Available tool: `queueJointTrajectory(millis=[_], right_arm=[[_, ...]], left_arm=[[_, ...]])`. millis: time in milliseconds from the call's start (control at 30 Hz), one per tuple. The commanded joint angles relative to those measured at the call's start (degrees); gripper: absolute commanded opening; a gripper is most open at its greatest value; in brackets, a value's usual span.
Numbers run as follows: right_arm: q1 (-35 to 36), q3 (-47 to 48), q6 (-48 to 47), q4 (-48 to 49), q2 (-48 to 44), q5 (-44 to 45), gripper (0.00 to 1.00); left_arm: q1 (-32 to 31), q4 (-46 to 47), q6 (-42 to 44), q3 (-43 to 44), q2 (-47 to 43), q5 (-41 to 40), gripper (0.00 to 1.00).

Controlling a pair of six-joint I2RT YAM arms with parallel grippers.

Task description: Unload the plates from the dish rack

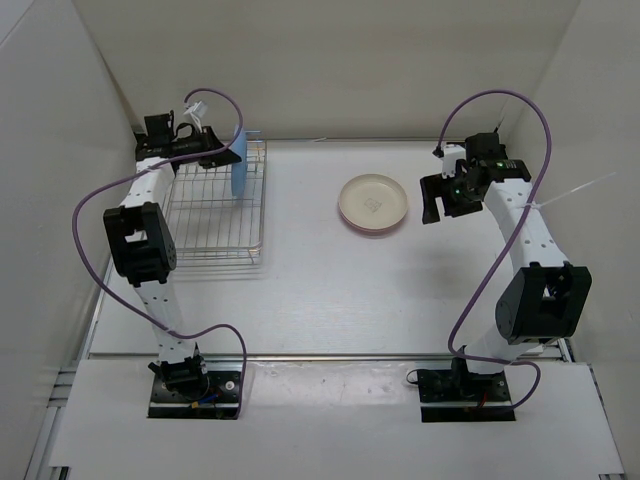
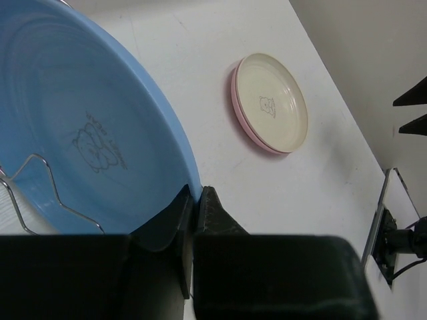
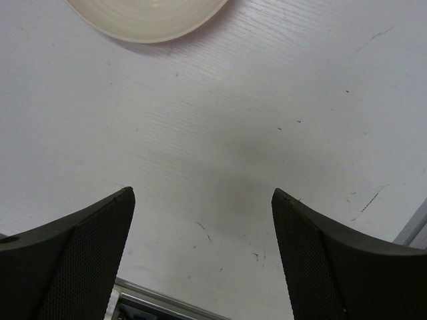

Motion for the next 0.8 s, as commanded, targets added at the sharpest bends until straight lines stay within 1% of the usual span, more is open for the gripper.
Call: queueJointTrajectory(millis=[0, 133, 200, 400, 500, 533, 633, 700, 733, 767], right_arm=[[0.4, 0.3, 0.3, 0.8, -0.3, -0.2, 0.86], [0.4, -0.8, 0.3, 0.8, -0.3, -0.2, 0.86], [0.4, -1.3, -0.2, 0.8, -0.3, 0.3, 0.86], [0.4, 0.3, -0.2, 0.8, -0.3, -0.2, 0.86], [0.4, 1.4, -0.2, 0.8, 0.8, -0.2, 0.86], [0.4, 1.4, -0.2, 0.8, 0.8, -0.2, 0.86], [0.4, 2.7, -0.2, 0.3, 0.8, -0.2, 0.86], [0.4, 3.9, 0.3, -0.2, 0.8, -0.9, 0.86], [0.4, 5.7, 0.3, -1.0, 0.8, -1.9, 0.86], [0.4, 6.9, 0.3, -1.6, 0.8, -2.5, 0.86]], left_arm=[[1.0, 1.3, -1.3, 1.9, -3.4, 1.9, 0.11], [1.0, 0.8, -2.0, 3.3, -3.9, 3.5, 0.11], [1.0, -1.8, -2.0, 4.1, -5.2, 4.3, 0.11], [1.5, -7.5, 0.9, 4.7, -13.1, 7.1, 0.11], [1.5, -11.7, 2.9, 7.3, -17.0, 8.6, 0.11], [1.5, -15.3, 4.8, 8.1, -19.0, 9.4, 0.11], [1.5, -21.0, 9.0, 11.8, -22.4, 8.5, 0.11], [1.0, -29.1, 14.2, 15.7, -25.5, 6.7, 0.11], [0.2, -32.7, 17.1, 17.4, -26.3, 2.2, 0.11], [-2.7, -36.4, 24.1, 19.7, -28.0, -0.8, 0.11]])
